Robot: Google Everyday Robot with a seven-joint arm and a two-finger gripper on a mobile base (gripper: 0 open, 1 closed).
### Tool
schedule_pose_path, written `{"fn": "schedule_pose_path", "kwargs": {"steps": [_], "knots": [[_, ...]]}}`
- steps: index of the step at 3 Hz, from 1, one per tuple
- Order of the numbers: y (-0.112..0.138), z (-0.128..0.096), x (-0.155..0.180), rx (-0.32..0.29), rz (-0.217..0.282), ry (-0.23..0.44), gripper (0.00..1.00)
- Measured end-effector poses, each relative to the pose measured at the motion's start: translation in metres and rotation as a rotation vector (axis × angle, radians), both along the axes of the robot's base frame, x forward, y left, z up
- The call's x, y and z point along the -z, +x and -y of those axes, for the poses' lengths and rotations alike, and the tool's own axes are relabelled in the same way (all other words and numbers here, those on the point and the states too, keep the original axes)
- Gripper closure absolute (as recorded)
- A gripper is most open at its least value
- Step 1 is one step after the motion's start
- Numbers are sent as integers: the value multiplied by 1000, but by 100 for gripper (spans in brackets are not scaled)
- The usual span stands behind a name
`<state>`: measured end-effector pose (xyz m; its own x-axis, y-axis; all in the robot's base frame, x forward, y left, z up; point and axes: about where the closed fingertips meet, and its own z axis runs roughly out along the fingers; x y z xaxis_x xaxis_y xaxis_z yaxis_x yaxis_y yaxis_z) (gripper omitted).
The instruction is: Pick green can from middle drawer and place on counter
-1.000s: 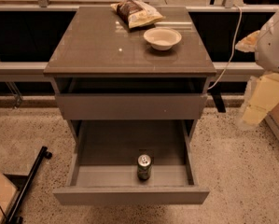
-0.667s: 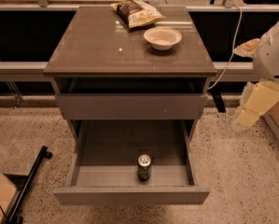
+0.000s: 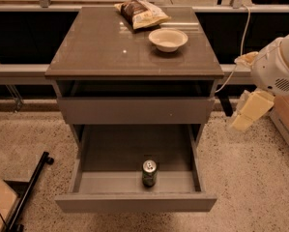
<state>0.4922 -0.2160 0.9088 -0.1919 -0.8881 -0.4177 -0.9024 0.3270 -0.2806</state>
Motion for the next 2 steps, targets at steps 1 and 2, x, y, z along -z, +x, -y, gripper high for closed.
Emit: {"fn": "schedule_pose_path", "kwargs": {"steps": [1,2], "knots": [[1,-9,25,4,-25,30,0],[3,-18,75,23,-47,131,0]]}}
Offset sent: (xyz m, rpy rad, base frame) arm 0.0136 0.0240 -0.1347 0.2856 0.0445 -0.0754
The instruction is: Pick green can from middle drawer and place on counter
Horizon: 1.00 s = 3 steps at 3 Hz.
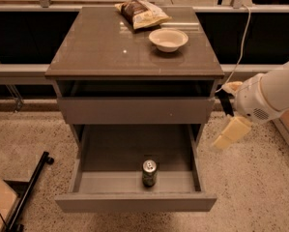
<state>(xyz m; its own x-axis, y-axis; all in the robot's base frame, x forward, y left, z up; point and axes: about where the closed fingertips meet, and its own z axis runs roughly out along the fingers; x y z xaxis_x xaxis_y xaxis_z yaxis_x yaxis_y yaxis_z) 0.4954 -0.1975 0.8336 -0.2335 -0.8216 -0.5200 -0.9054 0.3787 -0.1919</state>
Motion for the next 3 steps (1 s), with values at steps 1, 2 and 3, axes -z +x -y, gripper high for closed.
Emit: {"fn": "schedule_pose_path", "kwargs": {"steps": [1,2,3], "knots": [[19,-9,57,19,-13,82,0],[19,-9,57,19,-13,82,0],[19,-10,77,23,-34,53,0]]}}
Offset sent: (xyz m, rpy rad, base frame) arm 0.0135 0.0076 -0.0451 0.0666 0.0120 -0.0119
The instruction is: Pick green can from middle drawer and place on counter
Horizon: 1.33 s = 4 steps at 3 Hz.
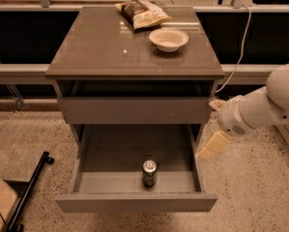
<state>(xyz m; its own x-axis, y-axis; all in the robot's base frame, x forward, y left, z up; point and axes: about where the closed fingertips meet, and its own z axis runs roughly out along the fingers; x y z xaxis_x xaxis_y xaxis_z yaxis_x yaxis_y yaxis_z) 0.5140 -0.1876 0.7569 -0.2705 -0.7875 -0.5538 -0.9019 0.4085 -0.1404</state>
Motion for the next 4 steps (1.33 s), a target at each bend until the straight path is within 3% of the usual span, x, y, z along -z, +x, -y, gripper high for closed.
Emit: {"fn": "schedule_pose_path", "kwargs": {"steps": [2,4], "knots": [[11,-4,93,-11,-26,22,0],[11,-6,110,10,-42,38,0]]}}
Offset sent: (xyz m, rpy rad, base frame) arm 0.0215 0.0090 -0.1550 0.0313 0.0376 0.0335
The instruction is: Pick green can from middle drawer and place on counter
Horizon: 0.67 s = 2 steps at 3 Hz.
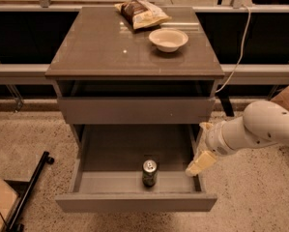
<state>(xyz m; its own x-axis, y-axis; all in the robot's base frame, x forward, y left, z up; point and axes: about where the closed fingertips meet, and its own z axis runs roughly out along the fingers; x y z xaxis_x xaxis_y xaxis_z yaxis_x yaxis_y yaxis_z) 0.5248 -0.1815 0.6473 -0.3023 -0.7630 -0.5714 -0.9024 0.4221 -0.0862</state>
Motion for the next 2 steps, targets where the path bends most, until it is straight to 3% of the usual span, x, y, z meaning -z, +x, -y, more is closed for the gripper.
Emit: {"fn": "schedule_pose_path", "kwargs": {"steps": [2], "knots": [[21,-33,100,90,-40,188,0]]}}
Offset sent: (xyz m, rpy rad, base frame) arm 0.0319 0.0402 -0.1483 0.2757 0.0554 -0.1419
